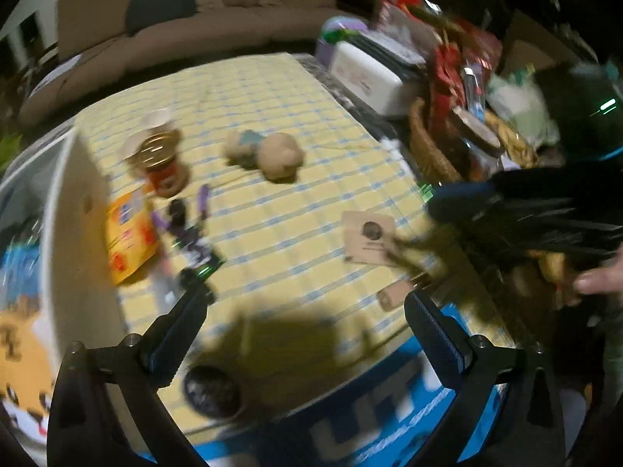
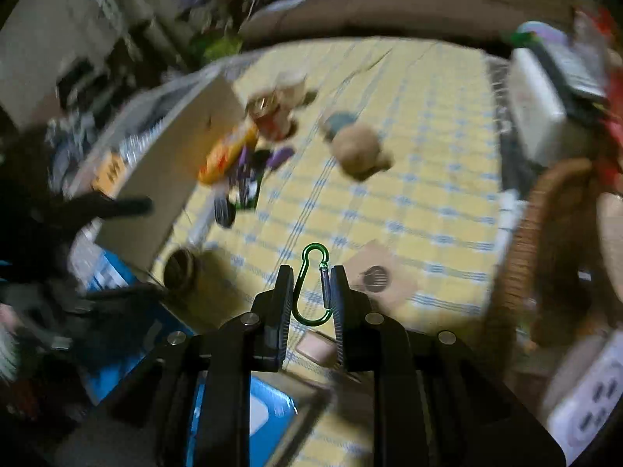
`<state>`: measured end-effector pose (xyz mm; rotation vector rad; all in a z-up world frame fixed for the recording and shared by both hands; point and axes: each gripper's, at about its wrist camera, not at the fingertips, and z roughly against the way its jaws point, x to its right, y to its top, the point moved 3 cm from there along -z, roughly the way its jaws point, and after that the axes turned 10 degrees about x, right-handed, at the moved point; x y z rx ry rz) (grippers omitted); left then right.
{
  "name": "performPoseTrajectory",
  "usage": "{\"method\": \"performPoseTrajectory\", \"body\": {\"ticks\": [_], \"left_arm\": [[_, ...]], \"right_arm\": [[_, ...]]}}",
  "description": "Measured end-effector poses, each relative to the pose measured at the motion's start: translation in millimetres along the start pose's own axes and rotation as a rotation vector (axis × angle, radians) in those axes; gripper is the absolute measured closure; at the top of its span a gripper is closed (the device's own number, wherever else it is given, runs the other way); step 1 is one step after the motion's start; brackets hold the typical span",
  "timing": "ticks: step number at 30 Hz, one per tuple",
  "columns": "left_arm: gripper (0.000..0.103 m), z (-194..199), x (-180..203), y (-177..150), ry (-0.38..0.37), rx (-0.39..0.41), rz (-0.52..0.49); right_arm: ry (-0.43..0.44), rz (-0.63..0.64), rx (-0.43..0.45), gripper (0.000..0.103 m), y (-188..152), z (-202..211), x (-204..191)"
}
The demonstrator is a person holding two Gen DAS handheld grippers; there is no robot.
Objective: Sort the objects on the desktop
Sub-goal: 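Grasp the green carabiner with the right tool while the left tool grasps the brown gloves packet, then carry both items over the white box and open both tools to drop them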
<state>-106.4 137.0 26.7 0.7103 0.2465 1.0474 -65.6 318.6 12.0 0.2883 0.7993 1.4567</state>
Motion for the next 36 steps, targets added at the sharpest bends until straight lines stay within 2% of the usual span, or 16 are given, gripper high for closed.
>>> {"method": "performPoseTrajectory", "body": {"ticks": [5, 7, 9, 14, 16, 18, 20, 21, 24, 25, 31, 36], "left_arm": [[0.0, -62.9, 46.4, 16.2, -0.023, -0.111, -0.073], [0.01, -87.2, 55.9, 17.2, -0.021, -0.16, -0.08], [0.016, -107.5, 59.9, 16.6, -0.013, -0.195, -0.07], [0.016, -138.5, 58.4, 10.2, 0.003, -0.252, -0.022], [0.015, -142.4, 61.4, 6.1, 0.006, -0.26, -0.041], [0.017, -142.8, 68.4, 3.6, 0.017, -0.254, -0.098], [0.028, -142.2, 71.9, 3.5, 0.045, -0.253, -0.134], [0.038, -141.2, 72.9, 4.5, 0.05, -0.25, -0.146], [0.057, -135.6, 69.5, 8.1, 0.021, -0.249, -0.138], [0.06, -132.6, 65.9, 9.1, 0.006, -0.241, -0.119], [0.061, -96.7, 37.2, 16.6, -0.066, -0.172, 0.023], [0.061, -32.6, 12.9, 23.8, -0.086, -0.086, 0.064]], "right_arm": [[-0.013, -0.051, 0.048, 0.085, 10.5, 42.6, 23.7], [-0.007, -0.07, 0.047, 0.085, 5.8, 51.7, 30.6], [0.003, -0.076, 0.05, 0.085, -1.0, 60.9, 35.0], [0.019, -0.087, 0.04, 0.085, -18.2, 62.7, 43.5], [0.027, -0.088, 0.032, 0.085, -24.4, 61.0, 46.7], [0.037, -0.087, 0.027, 0.085, -26.1, 57.4, 46.8], [0.041, -0.085, 0.023, 0.085, -27.3, 52.2, 46.1], [0.044, -0.084, 0.02, 0.085, -27.8, 50.2, 45.6], [0.044, -0.075, 0.012, 0.085, -27.8, 43.4, 41.6], [0.044, -0.073, 0.01, 0.085, -28.2, 41.7, 40.1], [0.041, -0.067, -0.005, 0.085, -28.6, 34.2, 31.7], [0.052, -0.044, -0.001, 0.085, -16.6, 34.4, 14.9]]}}
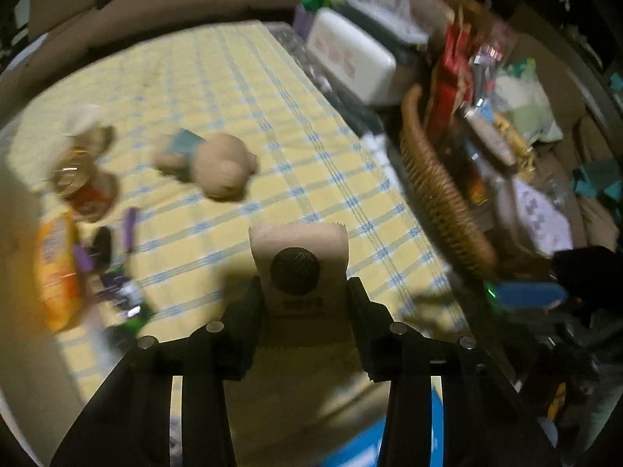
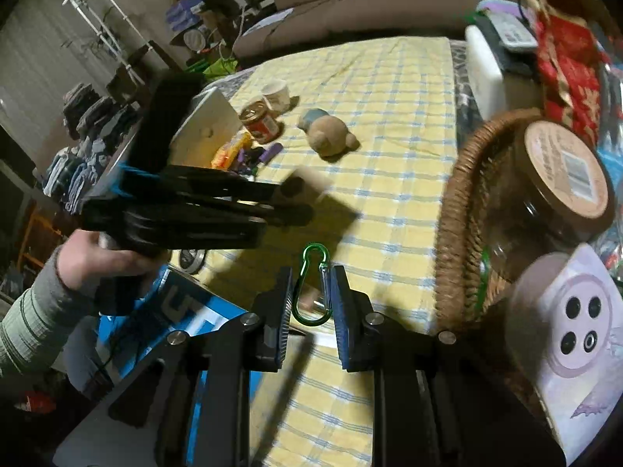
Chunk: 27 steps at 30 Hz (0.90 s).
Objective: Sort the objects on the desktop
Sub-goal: 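Carry both items over the white box and open both tools to drop them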
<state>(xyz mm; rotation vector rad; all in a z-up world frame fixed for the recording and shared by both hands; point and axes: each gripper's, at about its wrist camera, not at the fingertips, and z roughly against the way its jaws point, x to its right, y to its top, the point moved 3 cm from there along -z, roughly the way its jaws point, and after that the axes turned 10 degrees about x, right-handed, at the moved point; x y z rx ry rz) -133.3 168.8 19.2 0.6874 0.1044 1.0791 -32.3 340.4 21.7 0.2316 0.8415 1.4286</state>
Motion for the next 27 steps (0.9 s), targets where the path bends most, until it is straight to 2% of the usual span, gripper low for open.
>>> {"method": "performPoseTrajectory", "body": {"ticks": [6, 8, 12, 18, 27], "left_arm": [[0.06, 72.5, -46.0, -2.1, 0.022, 0.075, 0.024], [0.06, 103.3, -63.4, -13.9, 0.048, 0.103, 0.024], [0.06, 138.8, -101.1, -25.7, 0.068, 0.15, 0.077], [0.06, 188.1, -174.9, -57.3, 0.119, 0.191, 0.167], [0.059, 249.6, -289.1, -100.3, 0.221, 0.238, 0.288]], "right_arm": [[0.026, 0.075, 0.02, 0.085, 27.4, -3.9, -59.0], [0.038, 0.103, 0.02, 0.085, 37.2, -10.9, -84.6], [0.066, 0.14, 0.018, 0.085, 54.3, -30.4, -134.5], [0.122, 0.193, -0.012, 0.085, 74.6, -80.1, -214.7], [0.219, 0.238, -0.071, 0.084, 89.9, -176.8, -326.1]]}}
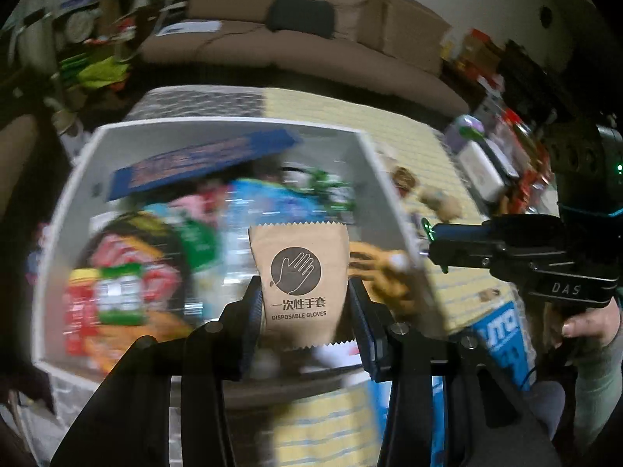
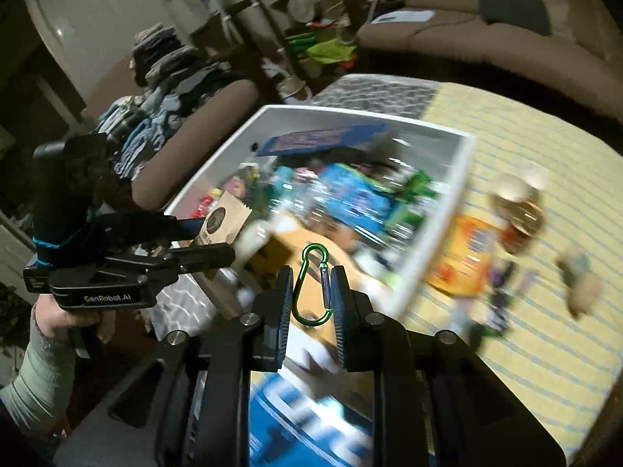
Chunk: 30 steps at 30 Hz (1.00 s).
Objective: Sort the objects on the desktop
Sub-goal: 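Carry both items over the white box and open both tools to drop them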
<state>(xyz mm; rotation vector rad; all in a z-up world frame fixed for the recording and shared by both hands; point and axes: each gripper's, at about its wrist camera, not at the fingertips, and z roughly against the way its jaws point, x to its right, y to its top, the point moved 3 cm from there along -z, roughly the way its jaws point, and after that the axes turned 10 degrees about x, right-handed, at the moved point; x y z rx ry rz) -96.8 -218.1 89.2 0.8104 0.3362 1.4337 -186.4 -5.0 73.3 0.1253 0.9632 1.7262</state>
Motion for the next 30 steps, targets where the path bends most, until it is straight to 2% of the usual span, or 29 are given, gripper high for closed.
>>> {"method": "performPoseTrajectory", "body": {"ticks": [4, 7, 14, 17, 19, 21, 26, 30], "left_arm": [[0.059, -0.4, -70.3, -8.3, 0.073, 0.0, 0.077], [0.059, -7.2, -107.5, -18.9, 0.094, 0.001, 0.131], [0.058, -23.1, -133.1, -37.7, 0.106, -0.017, 0.137], [0.05, -24.1, -139.4, -40.4, 0.113, -0.014, 0.141], [0.04, -19.8, -141.7, -42.1, 0.111, 0.001, 0.153], [0.037, -14.5, -143.5, -42.9, 0.103, 0.014, 0.168], [0.036, -6.6, -149.5, -40.9, 0.106, 0.032, 0.206], [0.027, 13.5, -155.2, -36.6, 0.094, 0.085, 0.265]], "right_arm": [[0.034, 0.032, -0.036, 0.084, 19.1, -56.3, -35.4], [0.053, 0.058, -0.062, 0.084, 29.7, -93.9, -60.6], [0.034, 0.09, -0.141, 0.084, 39.6, -177.6, -96.2], [0.016, 0.083, -0.176, 0.083, 33.1, -197.7, -94.1], [0.009, 0.07, -0.184, 0.082, 30.7, -202.5, -91.0], [-0.001, 0.068, -0.163, 0.074, 30.3, -197.4, -88.4], [0.009, 0.042, -0.133, 0.074, 33.1, -175.7, -81.5], [0.005, 0.062, -0.091, 0.074, 34.3, -138.8, -80.9]]}}
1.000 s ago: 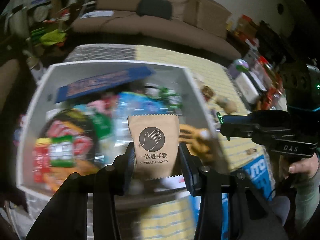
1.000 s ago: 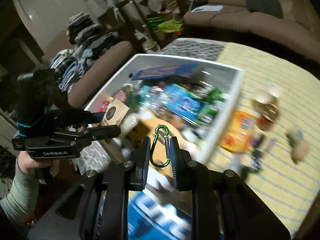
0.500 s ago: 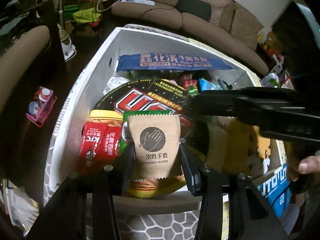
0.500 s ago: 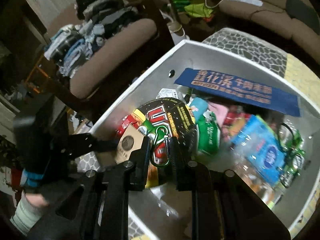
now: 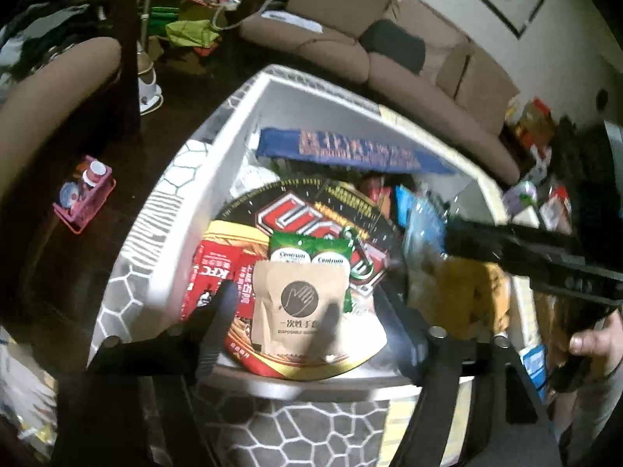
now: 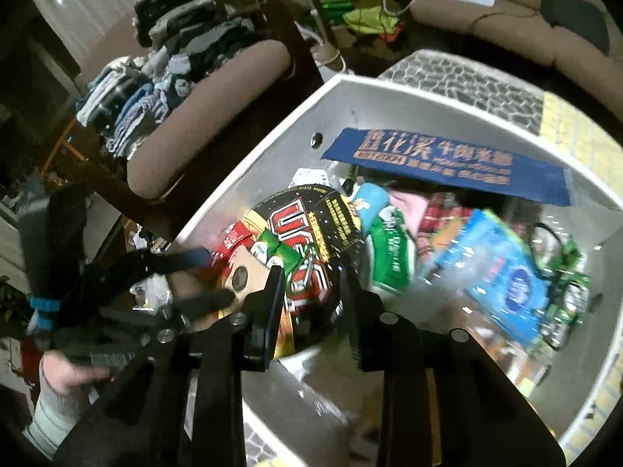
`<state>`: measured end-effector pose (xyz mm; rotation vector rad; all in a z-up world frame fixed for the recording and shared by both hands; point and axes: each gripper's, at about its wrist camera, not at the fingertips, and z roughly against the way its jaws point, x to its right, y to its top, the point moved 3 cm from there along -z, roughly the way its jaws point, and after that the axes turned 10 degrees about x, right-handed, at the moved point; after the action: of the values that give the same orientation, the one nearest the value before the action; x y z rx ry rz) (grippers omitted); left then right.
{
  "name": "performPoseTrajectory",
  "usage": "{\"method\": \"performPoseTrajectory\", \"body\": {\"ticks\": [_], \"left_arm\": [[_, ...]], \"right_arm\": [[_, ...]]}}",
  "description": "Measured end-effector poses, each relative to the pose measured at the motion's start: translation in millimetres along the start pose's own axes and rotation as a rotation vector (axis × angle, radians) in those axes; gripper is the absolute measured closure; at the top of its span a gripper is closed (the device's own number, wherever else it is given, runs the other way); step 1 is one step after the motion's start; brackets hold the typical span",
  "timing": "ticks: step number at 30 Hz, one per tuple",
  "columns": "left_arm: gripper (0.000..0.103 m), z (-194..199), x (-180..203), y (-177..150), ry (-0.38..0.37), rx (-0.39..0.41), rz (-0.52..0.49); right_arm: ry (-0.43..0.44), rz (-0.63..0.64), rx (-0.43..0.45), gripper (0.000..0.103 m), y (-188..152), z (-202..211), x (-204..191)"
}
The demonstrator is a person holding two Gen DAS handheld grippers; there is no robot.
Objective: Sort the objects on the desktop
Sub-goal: 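Carry both items over the white box and open both tools to drop them, then move both tools back over the table toward the purple-handled item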
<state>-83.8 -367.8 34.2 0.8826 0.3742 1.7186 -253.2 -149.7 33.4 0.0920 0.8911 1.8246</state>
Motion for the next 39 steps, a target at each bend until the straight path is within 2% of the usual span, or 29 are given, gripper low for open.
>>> {"method": "performPoseTrajectory", "body": {"ticks": [4, 8, 12, 16, 20, 21, 26, 31, 35, 39], "left_arm": [[0.025, 18.0, 11.2, 2.2, -0.003, 0.023, -0.014], [0.018, 33.4, 45.8, -7.5, -0.047, 0.04, -0.062], [0.012, 38.4, 95.3, -25.9, -0.104, 0.034, -0.129], [0.008, 31.1, 152.0, -48.7, -0.171, 0.002, -0.199], [0.005, 14.1, 209.2, -70.9, -0.229, -0.046, -0.252], [0.002, 10.5, 221.0, -75.9, -0.242, -0.057, -0.26], [0.0, -11.1, 287.0, -101.0, -0.264, -0.101, -0.356], [0.0, -32.3, 331.5, -120.8, -0.294, -0.131, -0.408], [0.0, -50.3, 354.8, -137.1, -0.304, -0.145, -0.453], [0.0, -69.8, 370.7, -146.6, -0.286, -0.16, -0.501]], "right_arm": [[-0.022, 0.029, 0.036, 0.068, -12.4, 49.3, 8.4], [-0.047, 0.016, 0.073, 0.062, -31.4, 103.9, 28.0], [-0.138, 0.004, 0.091, 0.043, -56.3, 154.1, 59.9], [-0.19, -0.064, 0.093, 0.041, -84.2, 192.2, 98.2], [-0.241, -0.119, 0.1, 0.014, -110.9, 220.9, 135.5], [-0.26, -0.131, 0.099, 0.011, -118.5, 228.5, 146.4], [-0.312, -0.191, 0.096, 0.01, -153.7, 257.1, 194.2], [-0.301, -0.278, 0.134, 0.01, -181.9, 275.7, 236.2], [-0.271, -0.319, 0.143, 0.01, -194.0, 270.6, 260.8], [-0.237, -0.303, 0.127, 0.01, -188.7, 250.4, 273.4]]}}
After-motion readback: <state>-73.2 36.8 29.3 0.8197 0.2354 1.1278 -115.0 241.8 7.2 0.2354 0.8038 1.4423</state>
